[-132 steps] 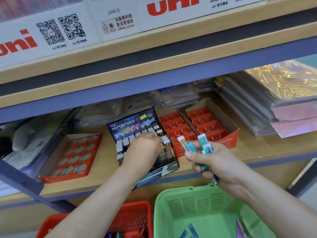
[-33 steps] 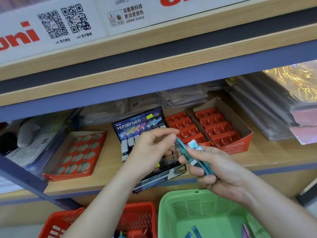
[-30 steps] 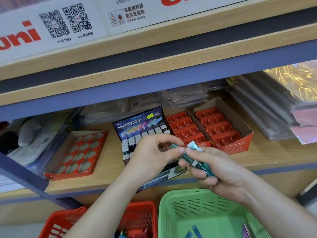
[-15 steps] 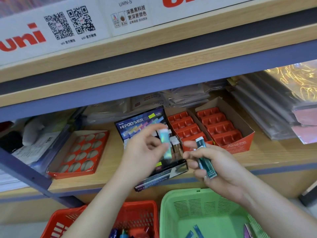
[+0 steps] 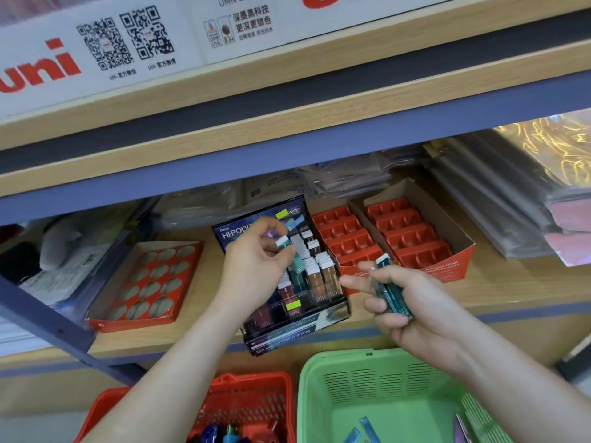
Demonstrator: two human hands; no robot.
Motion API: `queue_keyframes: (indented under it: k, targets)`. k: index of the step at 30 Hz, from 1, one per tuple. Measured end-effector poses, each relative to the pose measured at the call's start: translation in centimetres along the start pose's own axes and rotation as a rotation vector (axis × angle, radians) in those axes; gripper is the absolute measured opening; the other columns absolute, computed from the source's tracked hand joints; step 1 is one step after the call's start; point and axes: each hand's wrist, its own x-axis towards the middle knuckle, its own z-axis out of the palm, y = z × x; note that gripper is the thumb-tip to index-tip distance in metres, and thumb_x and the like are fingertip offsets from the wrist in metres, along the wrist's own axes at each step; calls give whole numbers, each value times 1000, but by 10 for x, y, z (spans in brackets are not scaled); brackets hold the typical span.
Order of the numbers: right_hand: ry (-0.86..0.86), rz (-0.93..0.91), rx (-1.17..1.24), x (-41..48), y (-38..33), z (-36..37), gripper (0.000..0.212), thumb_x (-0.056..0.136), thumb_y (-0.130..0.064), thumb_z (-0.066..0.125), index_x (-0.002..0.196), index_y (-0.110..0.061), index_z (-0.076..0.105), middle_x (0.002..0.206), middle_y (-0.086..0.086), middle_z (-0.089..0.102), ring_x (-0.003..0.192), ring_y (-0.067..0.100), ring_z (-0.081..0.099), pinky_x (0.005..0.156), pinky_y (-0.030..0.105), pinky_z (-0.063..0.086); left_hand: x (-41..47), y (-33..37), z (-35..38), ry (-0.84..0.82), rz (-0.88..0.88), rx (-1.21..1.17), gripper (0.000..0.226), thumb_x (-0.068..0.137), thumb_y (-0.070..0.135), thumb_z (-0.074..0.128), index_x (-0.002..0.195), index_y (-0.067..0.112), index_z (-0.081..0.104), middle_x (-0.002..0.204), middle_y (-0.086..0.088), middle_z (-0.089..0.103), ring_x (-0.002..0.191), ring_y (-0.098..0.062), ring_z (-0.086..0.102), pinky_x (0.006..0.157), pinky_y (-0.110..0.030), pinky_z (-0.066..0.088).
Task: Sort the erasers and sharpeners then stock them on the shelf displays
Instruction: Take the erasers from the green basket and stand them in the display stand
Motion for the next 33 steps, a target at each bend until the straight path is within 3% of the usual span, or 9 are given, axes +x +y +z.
queue_keyframes:
  k: [6,11,17,21,24,30,33]
  targets:
    - [-56,13,-39,-1,2,1,29,93,1,43,120,0,53,105,22,72,54,13,44,33,15,27,1,-1,-7,-24,14,75,22,82,21,73,84,34,56,67,2,66,52,-1,54,51,-16,44]
    - [-82,10,-48,-1,3,1,26,94,1,45,118,3,55,105,18,73,59,14,49,36,16,34,-8,-2,3,-65,94,246,21,82,23,73,87,35,57,77,11,62,69,-5,56,64,-19,43]
    - [-87,11,-14,-3,3,-1,28,93,0,50,118,4,61,80,13,60,57,14,52,38,18,37,1,1,8,-63,89,239,19,78,20,78,79,32,64,71,13,59,65,-2,53,68,-22,48]
    - [-96,14,-52,-6,0,-1,28,98,-7,48,121,6,57,84,13,72,57,15,59,35,16,39,1,-3,9,-66,73,309,17,79,22,77,79,30,62,73,14,60,69,-3,55,68,-20,47]
    - [-102,1,-57,-8,-1,1,27,99,-6,47,121,7,55,101,15,74,60,15,60,35,16,41,1,-2,11,-75,108,424,15,78,24,77,80,26,63,73,16,57,75,-10,54,69,-26,46]
    - [-185,13,-44,-12,-1,3,23,94,4,49,116,6,56,105,20,73,78,24,71,58,25,59,13,7,17,-165,84,648,16,76,22,74,77,25,58,77,8,62,82,-16,56,64,-26,34]
    - [-189,12,-67,-16,0,5,18,93,1,52,110,3,58,104,17,73,84,30,74,57,26,60,14,5,22,-178,119,722,19,74,19,72,73,25,54,78,5,63,83,-19,57,63,-27,34]
